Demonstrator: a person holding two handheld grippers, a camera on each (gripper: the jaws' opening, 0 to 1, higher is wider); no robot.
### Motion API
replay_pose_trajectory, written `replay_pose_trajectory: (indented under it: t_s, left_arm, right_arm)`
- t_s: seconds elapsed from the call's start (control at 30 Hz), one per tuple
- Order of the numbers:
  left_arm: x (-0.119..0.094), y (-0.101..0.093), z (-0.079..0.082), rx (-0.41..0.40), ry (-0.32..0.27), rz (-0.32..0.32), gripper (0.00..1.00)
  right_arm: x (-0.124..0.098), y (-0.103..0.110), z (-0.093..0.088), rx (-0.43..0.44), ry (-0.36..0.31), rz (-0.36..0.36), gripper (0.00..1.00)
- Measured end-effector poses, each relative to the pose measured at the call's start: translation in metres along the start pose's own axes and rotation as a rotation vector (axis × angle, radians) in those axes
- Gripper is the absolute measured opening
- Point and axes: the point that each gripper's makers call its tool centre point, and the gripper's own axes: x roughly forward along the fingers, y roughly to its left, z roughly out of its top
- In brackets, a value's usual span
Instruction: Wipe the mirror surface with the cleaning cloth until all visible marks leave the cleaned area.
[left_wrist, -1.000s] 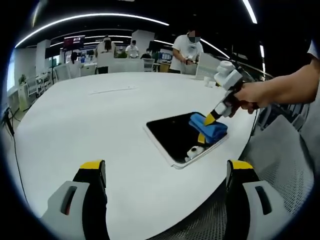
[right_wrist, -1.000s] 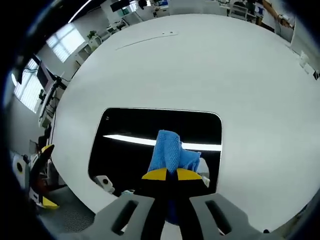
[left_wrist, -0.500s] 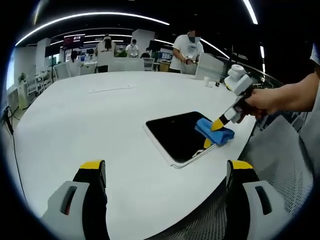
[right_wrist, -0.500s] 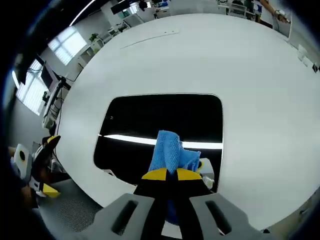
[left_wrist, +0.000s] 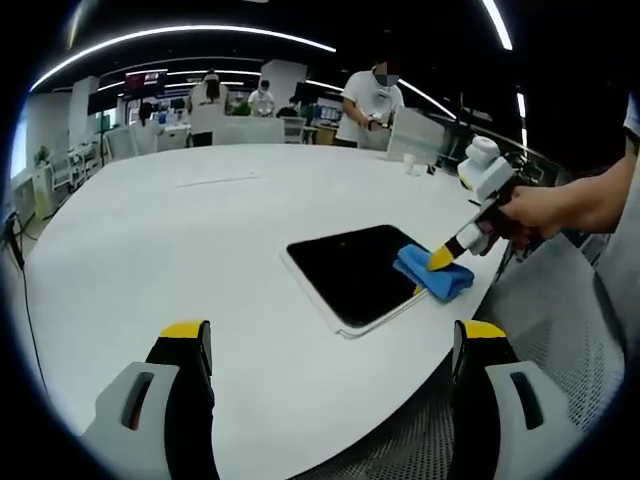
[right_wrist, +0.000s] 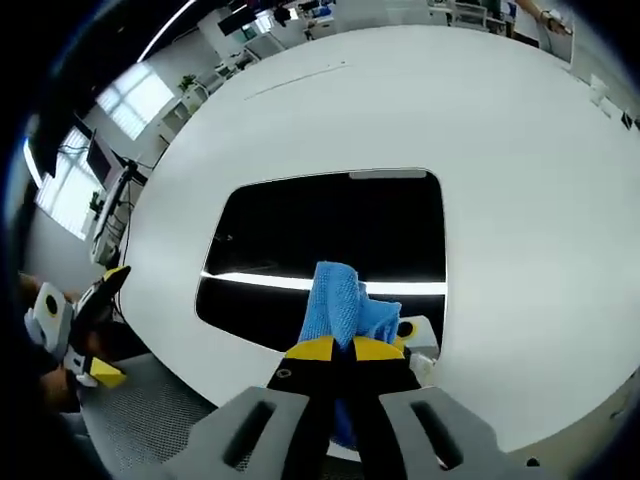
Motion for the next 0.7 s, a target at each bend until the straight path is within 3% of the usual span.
replay_pose_trajectory:
  t_s: [0.3, 0.47, 0.7]
  left_arm:
    - [-0.0014, 0.0042, 0.0024, -0.005, -0.022, 0.009, 0.99]
    - [0.0014, -0.0030, -0.0017, 0.023, 0.005, -0.025, 0.99]
    - [0.0000, 0.0008, -0.0016, 0.010, 0.004, -0.006, 0.99]
  right_arm:
    - [0.0009, 0.0005, -0.0007, -0.018, -0.001, 0.001, 0.00]
    - [0.0012, 0.0012, -0.0005, -0.031, 0.001, -0.014, 0.00]
    - [0.0001, 0.0002, -0.0013, -0.002, 0.006, -0.022, 0.00]
